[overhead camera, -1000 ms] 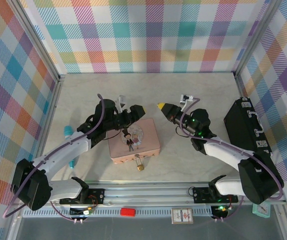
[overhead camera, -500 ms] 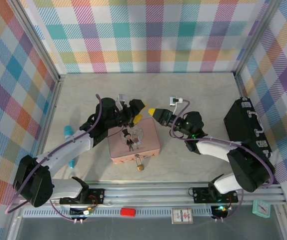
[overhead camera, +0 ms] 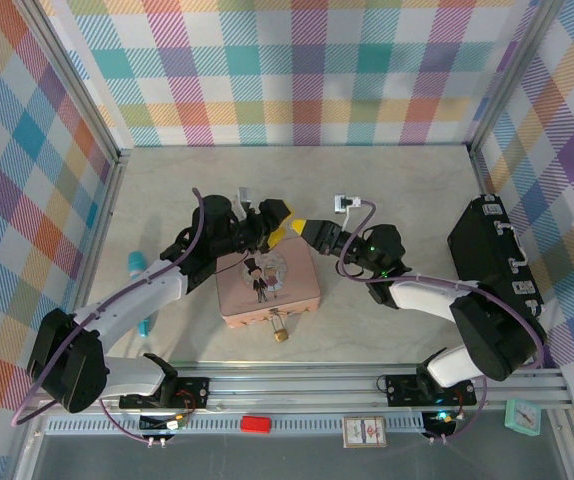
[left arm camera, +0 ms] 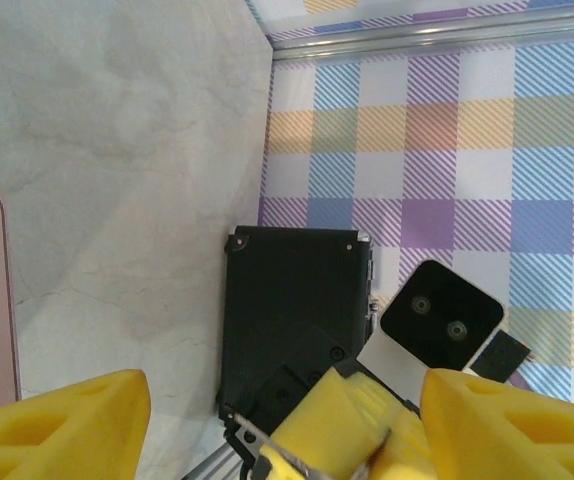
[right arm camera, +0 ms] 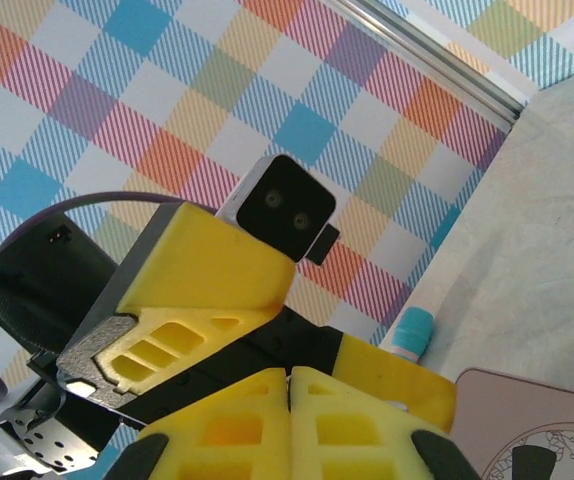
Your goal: Unlock the padlock with the key
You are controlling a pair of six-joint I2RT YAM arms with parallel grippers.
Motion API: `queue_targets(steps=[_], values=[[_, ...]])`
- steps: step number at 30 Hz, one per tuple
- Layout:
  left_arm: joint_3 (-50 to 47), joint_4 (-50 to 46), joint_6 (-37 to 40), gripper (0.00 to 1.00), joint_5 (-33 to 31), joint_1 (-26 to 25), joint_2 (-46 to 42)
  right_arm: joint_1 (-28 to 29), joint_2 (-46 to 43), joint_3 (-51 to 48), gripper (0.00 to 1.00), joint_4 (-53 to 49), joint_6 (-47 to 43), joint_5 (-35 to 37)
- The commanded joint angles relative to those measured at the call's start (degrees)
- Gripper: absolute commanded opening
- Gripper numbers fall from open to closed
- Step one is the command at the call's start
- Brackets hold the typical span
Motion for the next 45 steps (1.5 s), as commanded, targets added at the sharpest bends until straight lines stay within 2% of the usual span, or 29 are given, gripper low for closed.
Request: queue_targets(steps=[1,17,25,31,45], values=[[1.8,1.0,-0.2,0.68,1.9,-0.3,0.3,0.7,0.1,2.0,0.00,1.0,-3.3,-0.3],[3.2,-2.6,0.8,0.54,2.1,-0.6,0.6,2.8,-1.2,3.2,0.00,-8.2,-13.6,0.4],[3.3,-4.0,1.6,0.41,1.4,-0.6,0.3,2.9,-5.0,1.7,0.00,-16.0,-19.4,0.5],[3.3,-4.3,1.7,0.35,0.9,-0.6,0.7,2.9,-6.3,1.3,0.00,-17.7,-21.0,0.3],[2.5,-8.5,5.0,0.33,-1.3,0.3,-0.8,2.9,-7.5,2.4,0.00,-24.3,-24.1,3.2]])
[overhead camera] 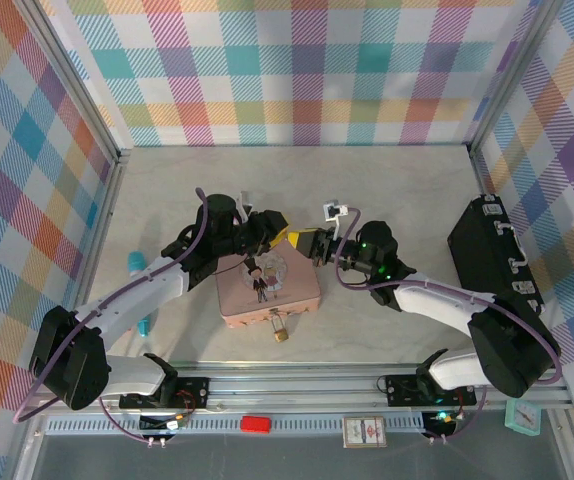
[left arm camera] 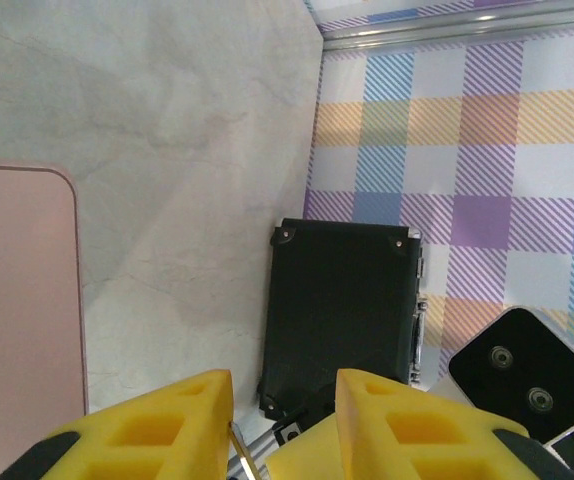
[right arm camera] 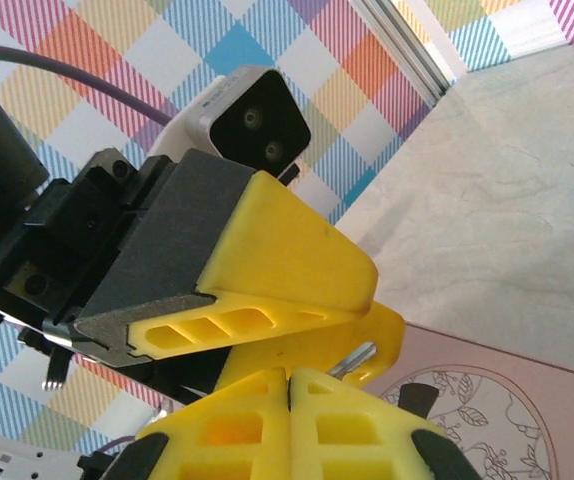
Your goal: Unlock the padlock with the key
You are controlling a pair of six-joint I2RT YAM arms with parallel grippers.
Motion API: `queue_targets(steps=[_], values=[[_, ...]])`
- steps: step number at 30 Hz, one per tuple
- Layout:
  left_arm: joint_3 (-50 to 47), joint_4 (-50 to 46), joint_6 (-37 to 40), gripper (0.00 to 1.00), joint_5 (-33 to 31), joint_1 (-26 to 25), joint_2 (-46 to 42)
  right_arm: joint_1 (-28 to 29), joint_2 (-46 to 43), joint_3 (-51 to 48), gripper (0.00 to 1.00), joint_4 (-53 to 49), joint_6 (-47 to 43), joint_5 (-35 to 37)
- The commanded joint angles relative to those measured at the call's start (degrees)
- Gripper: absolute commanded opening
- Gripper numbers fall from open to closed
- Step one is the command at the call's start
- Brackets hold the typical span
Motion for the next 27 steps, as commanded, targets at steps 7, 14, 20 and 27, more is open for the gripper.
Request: queue_targets(steps=[7,14,20,27], values=[[3.0,-12.1,5.7,0.43,-3.8,1.1,-2.7,0.2,-4.1,3.3,0.00,-9.9,-5.1,3.0],[-0.2,-8.8,28.4,0.57,-7.6,1.4,-8.8,-6.4,-1.0,6.4,0.00,-8.8,5.8,-3.6],[-15.4,11.9,50.9,0.56,-10.0,0.0,-17.1,-9.0,1.3,8.6,0.00,-5.1,14.3,-10.0],[-16.3,21.7,71.2,0.56,-3.2,-2.6,-11.1,-9.0,0.3,10.9,0.00,-7.4,18.9,-13.2]])
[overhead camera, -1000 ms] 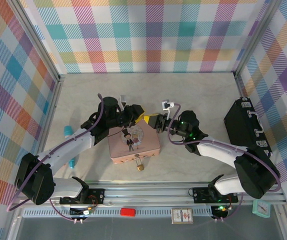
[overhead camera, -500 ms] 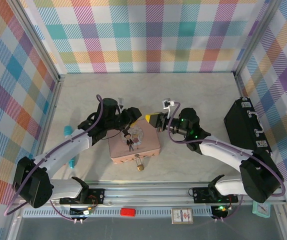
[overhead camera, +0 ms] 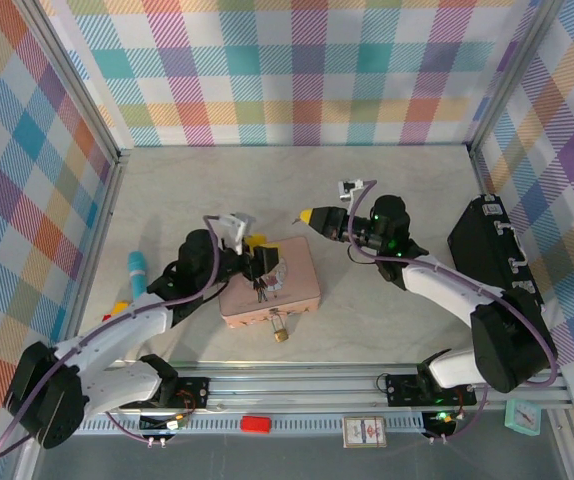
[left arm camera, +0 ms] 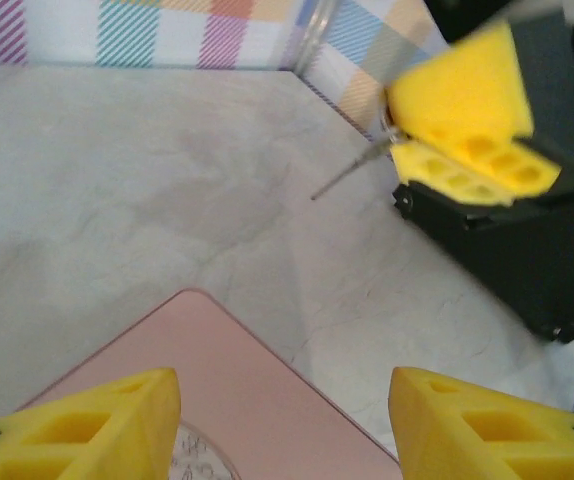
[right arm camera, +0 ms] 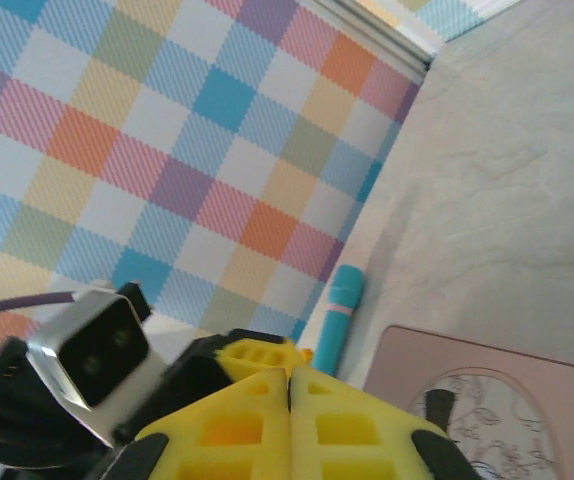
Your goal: Unlock the padlock with the key
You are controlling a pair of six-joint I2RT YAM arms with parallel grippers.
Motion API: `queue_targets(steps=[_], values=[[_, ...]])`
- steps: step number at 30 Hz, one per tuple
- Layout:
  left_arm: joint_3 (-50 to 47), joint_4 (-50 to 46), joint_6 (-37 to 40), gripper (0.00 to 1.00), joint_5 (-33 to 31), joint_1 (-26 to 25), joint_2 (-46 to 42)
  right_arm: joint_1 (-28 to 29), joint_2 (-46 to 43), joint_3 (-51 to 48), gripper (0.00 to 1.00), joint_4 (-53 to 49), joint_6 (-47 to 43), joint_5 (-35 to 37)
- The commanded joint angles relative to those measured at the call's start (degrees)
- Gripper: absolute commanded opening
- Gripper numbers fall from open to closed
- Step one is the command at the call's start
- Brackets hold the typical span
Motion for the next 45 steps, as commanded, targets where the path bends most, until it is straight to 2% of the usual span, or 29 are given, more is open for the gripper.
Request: queue_targets(steps=[1,5,9,14,30,39,45], values=[[1.2,9.9,16.3,0.56,4.2,-0.6,1.7,0.4,-1.5,2.2,0.00,0.2,3.5,-3.4],[1.3,15.7,22.9,0.50,6.9,-0.6,4.5,0.5,-3.0,2.4,0.00,-3.8,4.0,-3.8],[1.6,19.9,24.8,0.48,9.1,-0.5,6.6,0.8,-3.8,1.9,0.00,-2.7,6.5,-4.1],[4.2,14.3,29.0,0.39,13.3,0.0,7.0,1.6,-5.0,1.8,0.00,-3.7,7.8,-4.4],[3.9,13.9,27.7,0.25,14.3,0.5,4.5,2.5,-6.2,1.0,0.00,-6.7,7.0,-3.7],[5.8,9.9,28.5,0.04,16.4,0.9,4.7,2.7,-6.1,1.2,0.00,-5.9,7.9,-3.3],[6.2,9.0,28.5,0.04,15.9,1.2,5.2,2.8,-5.9,1.3,0.00,-5.2,8.2,-3.1]])
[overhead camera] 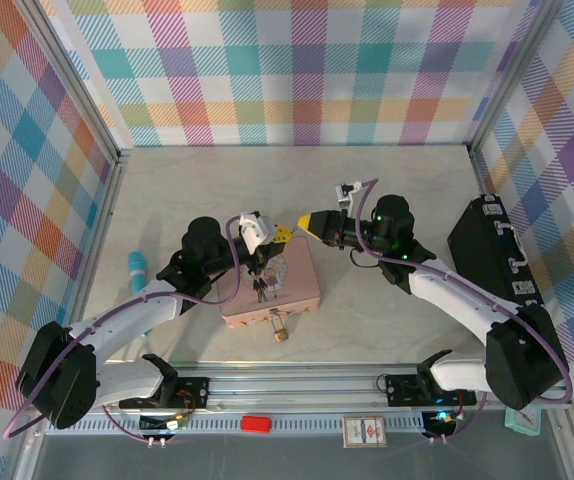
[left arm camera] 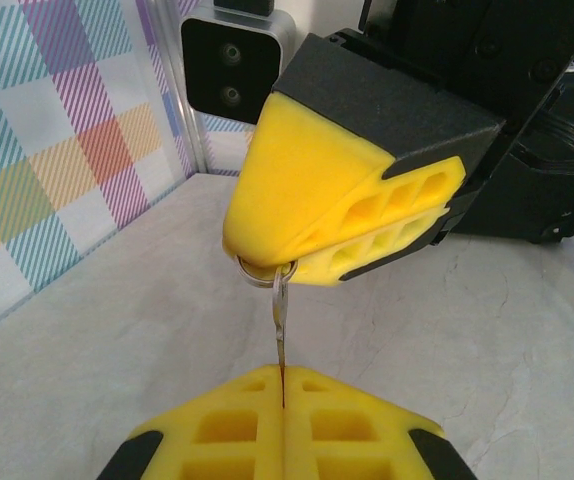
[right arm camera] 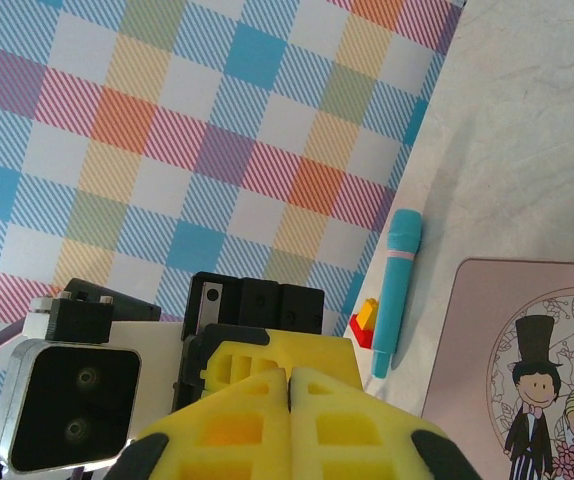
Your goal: Unlock the padlock with the key
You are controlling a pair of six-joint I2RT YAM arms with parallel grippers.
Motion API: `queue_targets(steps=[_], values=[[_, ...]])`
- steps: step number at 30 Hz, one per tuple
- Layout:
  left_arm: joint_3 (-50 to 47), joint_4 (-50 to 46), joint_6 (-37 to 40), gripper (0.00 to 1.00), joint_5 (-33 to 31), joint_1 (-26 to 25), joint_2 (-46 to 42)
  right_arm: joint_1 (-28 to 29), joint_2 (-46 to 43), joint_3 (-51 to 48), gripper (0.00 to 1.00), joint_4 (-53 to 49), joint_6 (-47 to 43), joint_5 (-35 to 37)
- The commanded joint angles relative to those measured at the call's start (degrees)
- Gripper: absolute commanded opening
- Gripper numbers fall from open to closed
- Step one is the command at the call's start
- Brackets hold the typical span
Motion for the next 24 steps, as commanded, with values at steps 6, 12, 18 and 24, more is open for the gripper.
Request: queue_targets(steps=[6,12,18,24], values=[[2.3,-0.8,0.5,0.00,0.2,0.3,-0.7,0.7,-0.9,0.2,0.01,0.1,-1.4,0.5],[11.9,-19.5,2.0,0.00,-1.5,0.8,0.5,-0.9,-4.6,4.4,0.48,-23.5,-19.0,7.3],[33.8,-61.3,16.6,0.00,-2.1,1.3,7.5,-3.0,-11.9,-0.2,0.70,-26.2,-36.7,20.3],[49.8,-88.5,27.8,0.00,-5.6,-0.7,14.0,-3.0,-14.2,-7.4,0.67,-12.7,-42.9,14.4]])
